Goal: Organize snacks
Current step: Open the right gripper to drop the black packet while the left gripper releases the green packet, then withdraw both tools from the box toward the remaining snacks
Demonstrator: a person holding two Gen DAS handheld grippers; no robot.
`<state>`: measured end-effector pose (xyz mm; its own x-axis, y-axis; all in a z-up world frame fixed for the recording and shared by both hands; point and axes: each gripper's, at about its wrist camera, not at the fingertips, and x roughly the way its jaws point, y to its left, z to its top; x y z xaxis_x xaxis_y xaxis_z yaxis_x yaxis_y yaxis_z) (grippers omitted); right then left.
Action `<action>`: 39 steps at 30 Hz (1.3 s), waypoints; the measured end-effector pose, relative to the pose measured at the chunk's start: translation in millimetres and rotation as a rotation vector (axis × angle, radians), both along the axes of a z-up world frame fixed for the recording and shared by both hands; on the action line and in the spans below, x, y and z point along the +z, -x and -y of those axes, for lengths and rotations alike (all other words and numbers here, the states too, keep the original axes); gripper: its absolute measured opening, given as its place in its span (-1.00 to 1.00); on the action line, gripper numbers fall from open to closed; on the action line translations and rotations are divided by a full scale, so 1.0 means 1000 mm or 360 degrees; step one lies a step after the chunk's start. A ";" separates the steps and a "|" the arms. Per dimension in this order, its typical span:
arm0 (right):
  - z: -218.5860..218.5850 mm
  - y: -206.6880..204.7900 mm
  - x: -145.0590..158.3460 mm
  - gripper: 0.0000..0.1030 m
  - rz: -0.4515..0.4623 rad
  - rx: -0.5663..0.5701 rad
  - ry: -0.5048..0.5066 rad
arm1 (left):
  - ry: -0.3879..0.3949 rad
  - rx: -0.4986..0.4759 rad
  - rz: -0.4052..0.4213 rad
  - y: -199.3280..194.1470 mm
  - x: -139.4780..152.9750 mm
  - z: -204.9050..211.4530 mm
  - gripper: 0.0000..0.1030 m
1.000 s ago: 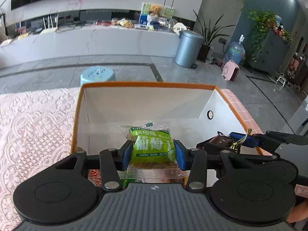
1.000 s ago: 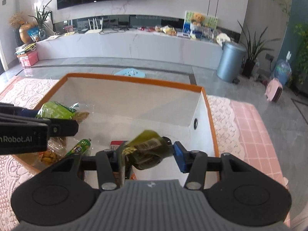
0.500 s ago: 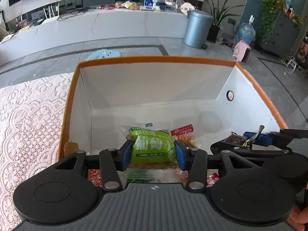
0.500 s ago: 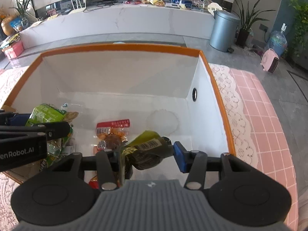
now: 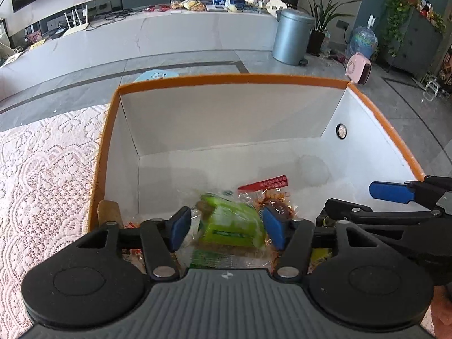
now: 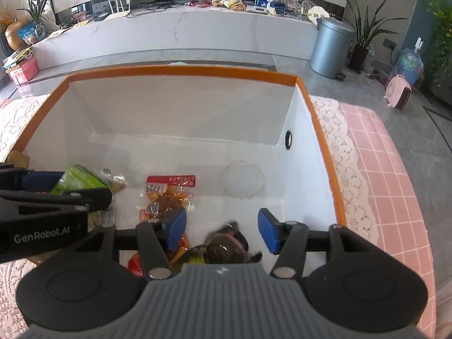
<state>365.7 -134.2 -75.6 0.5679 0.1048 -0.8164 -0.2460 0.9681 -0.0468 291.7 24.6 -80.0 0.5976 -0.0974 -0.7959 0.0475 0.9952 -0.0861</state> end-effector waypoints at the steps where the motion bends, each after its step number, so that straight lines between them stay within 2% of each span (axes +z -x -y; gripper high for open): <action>1: 0.000 0.002 0.003 0.17 0.0014 0.0001 0.0003 | 0.0003 0.0005 0.0016 0.002 0.002 0.000 0.41; 9: 0.008 0.018 0.025 0.49 0.0090 -0.0037 0.0021 | 0.0019 0.0002 0.0173 0.027 0.025 0.001 0.62; 12: 0.013 0.027 0.036 0.61 0.0117 -0.0053 0.0006 | 0.0024 0.0001 0.0219 0.036 0.035 0.003 0.63; 17: 0.025 0.053 0.058 0.69 0.0201 -0.0069 -0.0029 | 0.0063 0.0035 0.0308 0.060 0.052 0.001 0.66; 29: 0.042 0.139 0.094 0.75 0.0331 -0.0070 -0.0161 | 0.0151 0.0016 0.0480 0.128 0.087 0.000 0.67; 33: 0.045 0.169 0.097 0.75 0.0348 -0.0074 -0.0216 | 0.0139 0.0010 0.0518 0.152 0.087 0.000 0.68; 39: 0.049 0.216 0.086 0.75 0.0388 -0.0076 -0.0250 | 0.0097 -0.0005 0.0525 0.182 0.073 0.005 0.68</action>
<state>150.2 -182.8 10.5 0.7528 0.1877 -0.6309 -0.2002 0.9784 0.0522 109.4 19.1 -6.7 0.8217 -0.1411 -0.5522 0.0856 0.9884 -0.1252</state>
